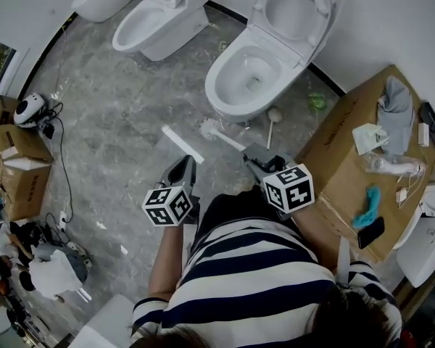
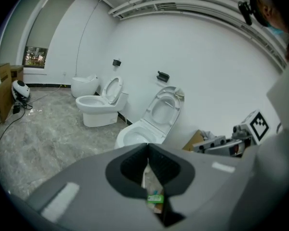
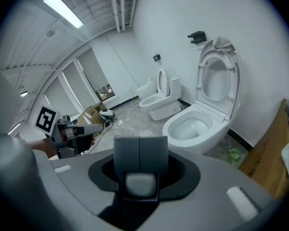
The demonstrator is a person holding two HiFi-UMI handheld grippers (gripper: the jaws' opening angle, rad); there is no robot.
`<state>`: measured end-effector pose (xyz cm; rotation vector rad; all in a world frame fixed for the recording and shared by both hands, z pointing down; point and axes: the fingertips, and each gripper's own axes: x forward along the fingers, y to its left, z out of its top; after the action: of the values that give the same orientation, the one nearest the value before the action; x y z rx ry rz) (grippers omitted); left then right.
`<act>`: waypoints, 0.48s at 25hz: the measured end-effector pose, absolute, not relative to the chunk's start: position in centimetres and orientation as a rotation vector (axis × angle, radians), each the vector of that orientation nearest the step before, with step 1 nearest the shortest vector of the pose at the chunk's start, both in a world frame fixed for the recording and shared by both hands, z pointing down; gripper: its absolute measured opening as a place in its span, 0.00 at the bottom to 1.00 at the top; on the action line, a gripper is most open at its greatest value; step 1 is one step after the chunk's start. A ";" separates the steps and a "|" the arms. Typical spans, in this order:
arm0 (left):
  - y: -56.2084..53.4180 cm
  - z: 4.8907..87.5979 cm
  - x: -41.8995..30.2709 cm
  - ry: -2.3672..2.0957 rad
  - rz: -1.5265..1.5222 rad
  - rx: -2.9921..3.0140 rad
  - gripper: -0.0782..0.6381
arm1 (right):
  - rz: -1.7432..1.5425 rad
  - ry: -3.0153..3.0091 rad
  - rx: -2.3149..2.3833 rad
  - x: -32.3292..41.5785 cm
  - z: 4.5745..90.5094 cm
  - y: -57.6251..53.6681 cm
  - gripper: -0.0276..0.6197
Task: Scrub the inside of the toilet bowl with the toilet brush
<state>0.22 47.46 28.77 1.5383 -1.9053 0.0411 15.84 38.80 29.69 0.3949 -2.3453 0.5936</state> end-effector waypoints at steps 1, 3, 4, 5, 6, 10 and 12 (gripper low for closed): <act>46.7 28.8 0.0 -1.895 0.055 1.546 0.11 | 0.599 -2.343 0.411 15.6 29.7 38.1 0.31; 45.1 29.0 -0.4 -1.873 0.084 1.564 0.11 | 0.614 -2.343 0.447 15.3 29.6 36.8 0.31; 44.2 29.0 -0.6 -1.862 0.094 1.575 0.11 | 0.623 -2.343 0.465 15.2 29.6 36.1 0.31; 43.3 29.1 -0.8 -1.851 0.101 1.588 0.11 | 0.631 -2.341 0.483 15.1 29.7 35.3 0.31; 42.3 29.2 -1.0 -1.839 0.109 1.602 0.11 | 0.637 -2.337 0.503 15.0 29.8 34.5 0.31; 38.3 29.8 -2.5 -1.777 0.157 1.674 0.11 | 0.702 -2.308 0.601 14.3 30.6 31.8 0.31; 35.9 30.1 -3.7 -1.745 0.176 1.709 0.11 | 0.743 -2.299 0.649 13.4 30.8 30.3 0.31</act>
<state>-3.71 35.94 30.11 1.7086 -1.7450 0.1763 13.40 30.27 30.84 0.6486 -2.2993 0.7427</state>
